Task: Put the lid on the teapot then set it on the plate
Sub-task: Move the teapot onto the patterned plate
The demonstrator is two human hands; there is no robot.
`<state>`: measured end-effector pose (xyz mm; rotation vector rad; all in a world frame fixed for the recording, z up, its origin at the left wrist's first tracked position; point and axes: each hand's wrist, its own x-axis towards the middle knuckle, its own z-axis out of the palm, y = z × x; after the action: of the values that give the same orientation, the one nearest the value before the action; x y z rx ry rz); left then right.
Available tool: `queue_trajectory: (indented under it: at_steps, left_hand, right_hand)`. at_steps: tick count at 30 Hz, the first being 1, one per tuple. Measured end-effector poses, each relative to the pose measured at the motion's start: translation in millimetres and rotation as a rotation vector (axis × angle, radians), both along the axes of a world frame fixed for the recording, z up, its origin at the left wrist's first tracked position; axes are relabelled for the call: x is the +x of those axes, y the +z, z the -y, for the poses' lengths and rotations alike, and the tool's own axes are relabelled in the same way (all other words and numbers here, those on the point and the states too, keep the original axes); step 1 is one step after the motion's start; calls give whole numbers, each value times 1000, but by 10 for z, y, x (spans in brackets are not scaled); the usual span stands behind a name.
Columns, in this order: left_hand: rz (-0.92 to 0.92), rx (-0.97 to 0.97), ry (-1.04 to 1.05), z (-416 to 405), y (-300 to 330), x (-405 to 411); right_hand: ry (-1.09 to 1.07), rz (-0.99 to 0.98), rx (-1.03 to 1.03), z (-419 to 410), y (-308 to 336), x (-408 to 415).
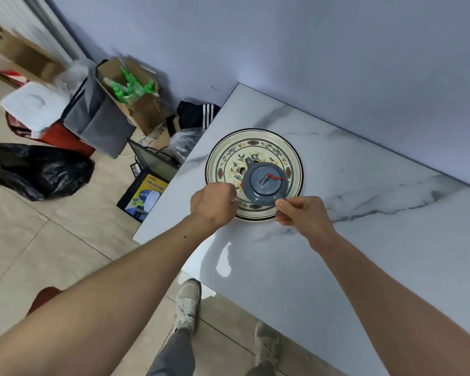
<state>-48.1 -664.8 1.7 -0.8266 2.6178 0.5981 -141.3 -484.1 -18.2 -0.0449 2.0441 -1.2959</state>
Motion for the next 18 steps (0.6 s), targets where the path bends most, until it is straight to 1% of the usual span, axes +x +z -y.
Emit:
queue_trajectory:
  at_steps: [6, 9, 18]
  left_hand:
    - [-14, -34, -176, 408, -146, -153]
    - [-27, -28, -228, 548, -210, -205]
    - [-43, -84, -367, 737, -409, -357]
  right_hand:
    - [-165, 11, -15, 296, -132, 67]
    - [-229, 3, -19, 395, -216, 71]
    - [-228, -23, 23, 598, -441, 19]
